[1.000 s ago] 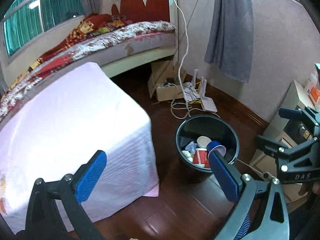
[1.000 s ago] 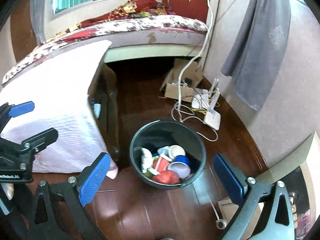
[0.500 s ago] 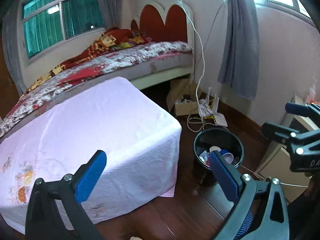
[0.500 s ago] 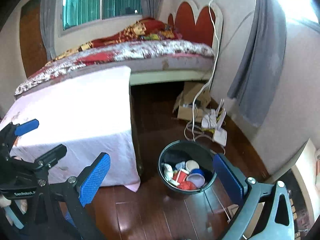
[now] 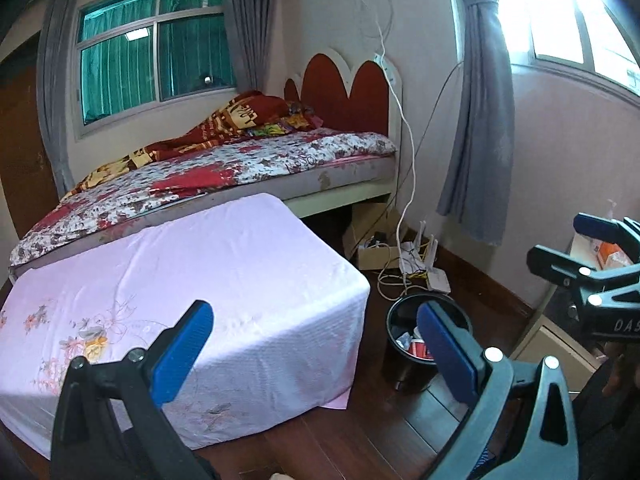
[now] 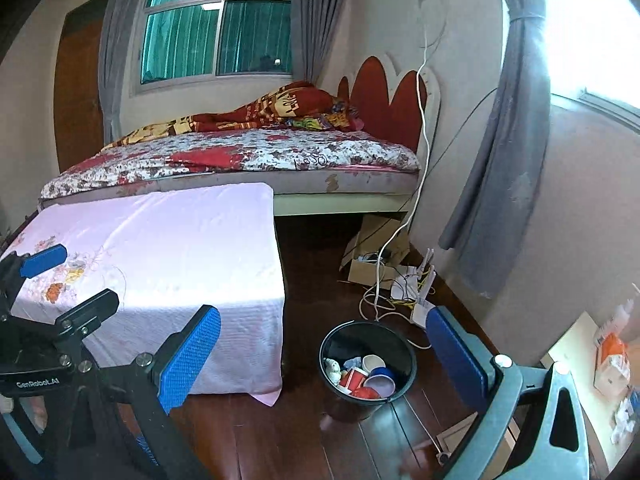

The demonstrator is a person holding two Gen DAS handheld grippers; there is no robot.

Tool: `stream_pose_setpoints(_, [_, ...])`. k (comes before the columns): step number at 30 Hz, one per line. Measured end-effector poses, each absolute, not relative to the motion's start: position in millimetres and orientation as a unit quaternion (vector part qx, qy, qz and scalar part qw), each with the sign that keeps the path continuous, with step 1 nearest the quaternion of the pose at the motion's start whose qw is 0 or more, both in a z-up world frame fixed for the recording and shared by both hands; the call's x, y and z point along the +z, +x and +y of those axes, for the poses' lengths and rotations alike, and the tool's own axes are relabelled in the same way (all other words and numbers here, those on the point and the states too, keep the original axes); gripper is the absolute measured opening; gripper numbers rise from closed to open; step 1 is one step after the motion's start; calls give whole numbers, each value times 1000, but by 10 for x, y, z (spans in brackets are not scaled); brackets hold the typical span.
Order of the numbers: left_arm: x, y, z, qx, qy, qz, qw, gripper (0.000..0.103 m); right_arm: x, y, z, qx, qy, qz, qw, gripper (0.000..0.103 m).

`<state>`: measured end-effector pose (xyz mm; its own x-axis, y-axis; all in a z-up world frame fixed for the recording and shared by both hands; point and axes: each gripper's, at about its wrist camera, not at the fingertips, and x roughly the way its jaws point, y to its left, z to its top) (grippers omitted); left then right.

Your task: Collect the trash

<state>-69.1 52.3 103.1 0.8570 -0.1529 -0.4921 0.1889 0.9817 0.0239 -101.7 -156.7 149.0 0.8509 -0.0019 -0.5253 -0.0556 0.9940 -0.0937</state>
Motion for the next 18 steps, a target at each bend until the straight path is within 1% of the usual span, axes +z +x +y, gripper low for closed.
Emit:
stream_pose_setpoints(10, [1184, -828, 420, -110, 39, 226, 967, 102, 1725, -1271, -1560, -11, -73, 242, 967, 103])
stream_pose_setpoints(18, [1214, -852, 422, -111, 37, 220, 969, 102, 1706, -1272, -1591, -13, -72, 243, 967, 103])
